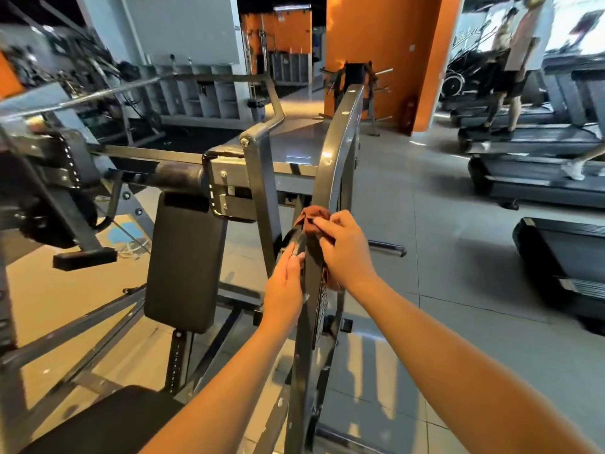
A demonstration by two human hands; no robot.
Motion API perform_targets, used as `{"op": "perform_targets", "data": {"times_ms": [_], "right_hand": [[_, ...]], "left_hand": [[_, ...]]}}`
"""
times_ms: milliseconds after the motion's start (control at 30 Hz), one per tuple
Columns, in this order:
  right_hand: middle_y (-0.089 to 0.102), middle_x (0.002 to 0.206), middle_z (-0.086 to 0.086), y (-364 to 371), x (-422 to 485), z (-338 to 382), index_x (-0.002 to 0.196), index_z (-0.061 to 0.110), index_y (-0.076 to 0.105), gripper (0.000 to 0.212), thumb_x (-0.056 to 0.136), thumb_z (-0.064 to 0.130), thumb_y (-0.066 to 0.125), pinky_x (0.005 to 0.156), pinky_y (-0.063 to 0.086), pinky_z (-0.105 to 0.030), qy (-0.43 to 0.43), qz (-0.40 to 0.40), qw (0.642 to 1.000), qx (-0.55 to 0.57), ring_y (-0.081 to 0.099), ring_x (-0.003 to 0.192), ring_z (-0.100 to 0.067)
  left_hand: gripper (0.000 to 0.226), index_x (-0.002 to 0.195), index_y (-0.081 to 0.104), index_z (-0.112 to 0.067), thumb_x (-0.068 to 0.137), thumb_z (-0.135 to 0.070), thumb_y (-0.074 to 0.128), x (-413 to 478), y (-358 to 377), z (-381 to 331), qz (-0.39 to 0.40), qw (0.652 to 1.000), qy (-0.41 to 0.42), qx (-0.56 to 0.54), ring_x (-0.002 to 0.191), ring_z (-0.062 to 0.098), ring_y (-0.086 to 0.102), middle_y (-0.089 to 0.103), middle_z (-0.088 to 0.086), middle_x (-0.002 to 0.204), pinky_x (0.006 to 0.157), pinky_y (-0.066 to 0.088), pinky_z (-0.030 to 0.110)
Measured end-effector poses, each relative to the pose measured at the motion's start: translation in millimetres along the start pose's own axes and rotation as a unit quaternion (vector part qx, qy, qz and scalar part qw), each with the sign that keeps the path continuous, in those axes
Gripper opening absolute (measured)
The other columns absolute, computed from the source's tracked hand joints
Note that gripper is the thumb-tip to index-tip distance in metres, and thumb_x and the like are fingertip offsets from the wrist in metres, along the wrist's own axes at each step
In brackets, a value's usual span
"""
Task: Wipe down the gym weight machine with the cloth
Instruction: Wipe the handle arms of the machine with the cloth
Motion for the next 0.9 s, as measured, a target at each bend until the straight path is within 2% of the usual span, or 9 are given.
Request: {"op": "perform_targets", "data": {"times_ms": [67, 133, 267, 367, 433, 533, 667, 800, 900], "right_hand": [[0.053, 0.107, -0.003, 9, -22, -4, 0.127, 0.016, 0.069, 0.03, 0.098, 0.012, 0.062, 0.088, 0.052, -0.035, -0.014, 0.04, 0.999, -0.017, 0.055, 0.095, -0.017], [0.055, 0.107, -0.003, 14, -37, -6, 0.128, 0.019, 0.07, 0.033, 0.097, 0.012, 0.063, 0.09, 0.052, -0.038, -0.017, 0.079, 0.996, -0.028, 0.056, 0.096, -0.018], [0.052, 0.115, -0.001, 0, -1, 0, 0.128, 0.018, 0.068, 0.031, 0.099, 0.015, 0.061, 0.094, 0.053, -0.034, -0.025, 0.043, 0.998, -0.039, 0.055, 0.103, -0.016], [0.046, 0.138, 0.0, -9, 30, 4, 0.131, 0.014, 0.063, 0.032, 0.1, 0.015, 0.06, 0.1, 0.053, -0.035, -0.031, -0.014, 0.998, -0.047, 0.052, 0.122, -0.019], [0.048, 0.138, 0.0, 0, 21, 7, 0.132, 0.014, 0.062, 0.034, 0.098, 0.011, 0.061, 0.096, 0.055, -0.037, -0.051, -0.005, 0.996, -0.074, 0.051, 0.121, -0.02], [0.052, 0.134, 0.001, 19, -20, 5, 0.13, 0.017, 0.065, 0.035, 0.096, 0.009, 0.064, 0.088, 0.058, -0.038, -0.071, 0.025, 0.993, -0.095, 0.052, 0.116, -0.022], [0.055, 0.126, 0.005, 23, -33, 3, 0.125, 0.022, 0.069, 0.03, 0.097, 0.015, 0.064, 0.086, 0.058, -0.038, -0.073, 0.07, 0.99, -0.097, 0.054, 0.111, -0.019], [0.055, 0.124, 0.001, 6, 10, 10, 0.124, 0.017, 0.068, 0.028, 0.098, 0.013, 0.063, 0.087, 0.056, -0.032, -0.048, 0.006, 0.994, -0.101, 0.054, 0.109, -0.018], [0.054, 0.127, 0.001, 10, 7, 8, 0.127, 0.017, 0.067, 0.03, 0.097, 0.013, 0.064, 0.089, 0.055, -0.03, -0.031, -0.007, 0.995, -0.092, 0.053, 0.113, -0.018]], "left_hand": [[0.03, 0.123, 0.045, -0.07, 0.105, -0.05, 0.032, 0, -1, 3, -0.007, 1.0, 0.005, -0.003, 0.128, 0.004, 0.055, 0.061, -0.011, 0.135, 0.106, 0.045, 0.03], [0.034, 0.138, 0.044, -0.057, 0.107, -0.046, 0.032, -1, -1, 3, -0.017, 1.0, 0.015, 0.009, 0.137, 0.006, 0.046, 0.054, -0.011, 0.145, 0.115, 0.039, 0.036], [0.032, 0.134, 0.045, -0.057, 0.11, -0.042, 0.031, 3, 0, -1, -0.008, 0.999, 0.024, 0.034, 0.122, -0.01, 0.05, 0.055, -0.03, 0.127, 0.105, 0.042, 0.027], [0.042, 0.149, 0.035, -0.048, 0.107, -0.052, 0.029, 11, 0, 1, -0.008, 0.999, 0.02, 0.039, 0.134, 0.008, 0.048, 0.051, -0.013, 0.144, 0.112, 0.044, 0.042], [0.048, 0.154, 0.03, -0.04, 0.108, -0.05, 0.029, 15, -2, 5, -0.01, 1.0, 0.013, 0.022, 0.134, 0.012, 0.051, 0.049, -0.004, 0.15, 0.111, 0.047, 0.045], [0.05, 0.153, 0.037, -0.035, 0.105, -0.05, 0.031, 13, -5, 8, -0.019, 0.998, 0.045, 0.032, 0.138, 0.008, 0.045, 0.048, -0.008, 0.15, 0.115, 0.041, 0.046], [0.034, 0.14, 0.04, -0.051, 0.109, -0.04, 0.032, 9, -7, 8, 0.001, 0.997, 0.062, 0.052, 0.142, 0.004, 0.038, 0.045, -0.016, 0.148, 0.12, 0.034, 0.044], [0.048, 0.15, 0.038, -0.044, 0.104, -0.051, 0.029, 15, -8, 9, 0.019, 0.996, 0.061, 0.059, 0.145, 0.01, 0.036, 0.046, -0.013, 0.152, 0.12, 0.034, 0.048], [0.049, 0.149, 0.036, -0.051, 0.101, -0.06, 0.031, 20, -8, 15, 0.031, 0.998, 0.04, 0.033, 0.143, 0.012, 0.041, 0.047, -0.012, 0.151, 0.117, 0.038, 0.049]]}}
Point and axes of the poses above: each hand's wrist, its own x-axis towards the middle knuckle, its own y-axis out of the palm, z = x × y, the point moved 4 cm from there along x, towards the middle knuckle
